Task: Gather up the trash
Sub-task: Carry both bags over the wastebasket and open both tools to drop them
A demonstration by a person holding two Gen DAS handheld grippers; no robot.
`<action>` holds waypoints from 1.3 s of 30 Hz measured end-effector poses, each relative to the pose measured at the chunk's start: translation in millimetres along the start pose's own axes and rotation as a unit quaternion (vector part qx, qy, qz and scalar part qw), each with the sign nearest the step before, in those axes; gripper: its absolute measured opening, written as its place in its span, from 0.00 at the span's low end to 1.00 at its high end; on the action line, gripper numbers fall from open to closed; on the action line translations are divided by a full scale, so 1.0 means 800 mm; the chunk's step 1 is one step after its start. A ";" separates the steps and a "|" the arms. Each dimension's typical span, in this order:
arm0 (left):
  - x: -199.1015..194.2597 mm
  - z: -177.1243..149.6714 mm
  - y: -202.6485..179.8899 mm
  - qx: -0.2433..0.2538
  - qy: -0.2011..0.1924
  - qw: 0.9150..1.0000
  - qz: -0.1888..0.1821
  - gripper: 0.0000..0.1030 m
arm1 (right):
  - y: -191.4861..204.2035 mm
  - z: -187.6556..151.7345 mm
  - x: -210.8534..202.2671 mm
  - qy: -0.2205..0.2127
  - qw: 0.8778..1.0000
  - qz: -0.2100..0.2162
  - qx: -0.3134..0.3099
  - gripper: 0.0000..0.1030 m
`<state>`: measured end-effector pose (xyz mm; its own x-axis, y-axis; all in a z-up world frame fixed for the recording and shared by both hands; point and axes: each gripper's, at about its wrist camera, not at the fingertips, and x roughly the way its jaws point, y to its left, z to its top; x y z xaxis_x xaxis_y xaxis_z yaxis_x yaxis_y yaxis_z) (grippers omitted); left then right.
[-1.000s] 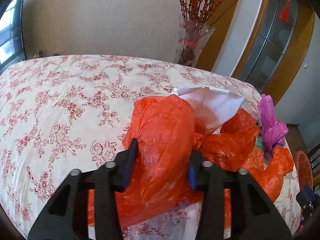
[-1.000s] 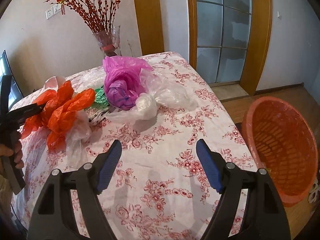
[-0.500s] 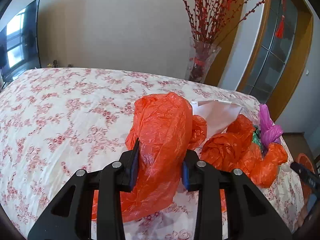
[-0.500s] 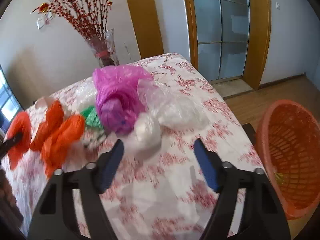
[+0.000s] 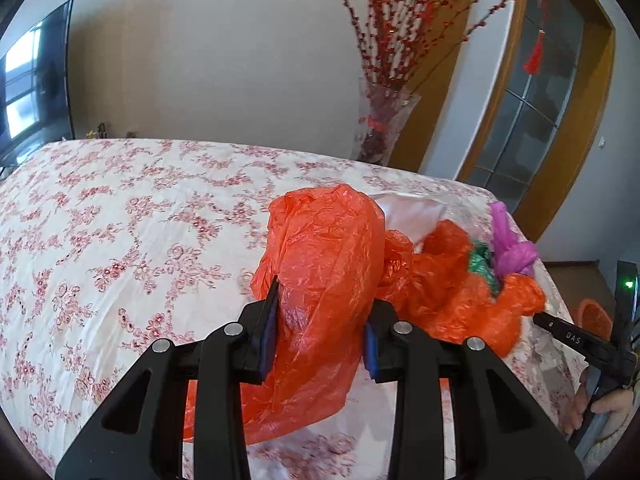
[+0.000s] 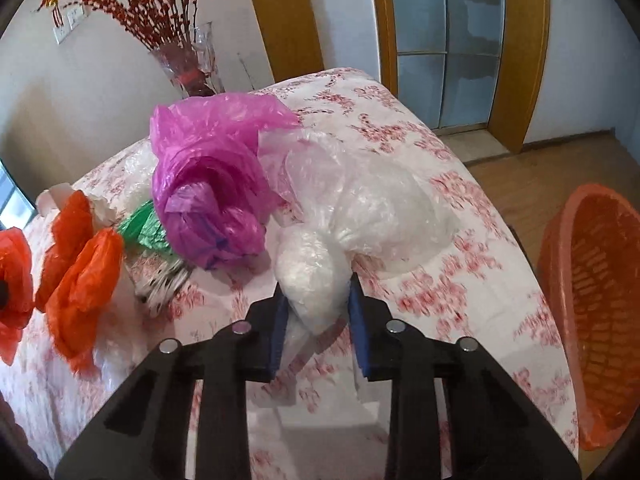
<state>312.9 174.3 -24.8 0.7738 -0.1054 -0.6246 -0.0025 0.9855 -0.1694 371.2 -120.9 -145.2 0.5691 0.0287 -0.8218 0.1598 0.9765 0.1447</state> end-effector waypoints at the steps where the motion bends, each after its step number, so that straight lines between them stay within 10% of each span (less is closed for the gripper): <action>1: -0.003 -0.001 -0.006 0.002 0.000 1.000 -0.004 0.33 | -0.004 -0.004 -0.006 -0.003 1.000 0.000 0.001 0.27; 39: -0.030 -0.075 -0.329 0.104 0.049 0.966 -0.232 0.33 | -0.178 -0.098 -0.225 -0.140 0.985 -0.041 0.087 0.27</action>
<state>257.2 -90.6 -10.8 0.5972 -0.5444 -0.5891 0.4654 0.8333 -0.2983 182.7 -248.6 -60.7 0.7455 -0.1329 -0.6532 0.3369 0.9207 0.1971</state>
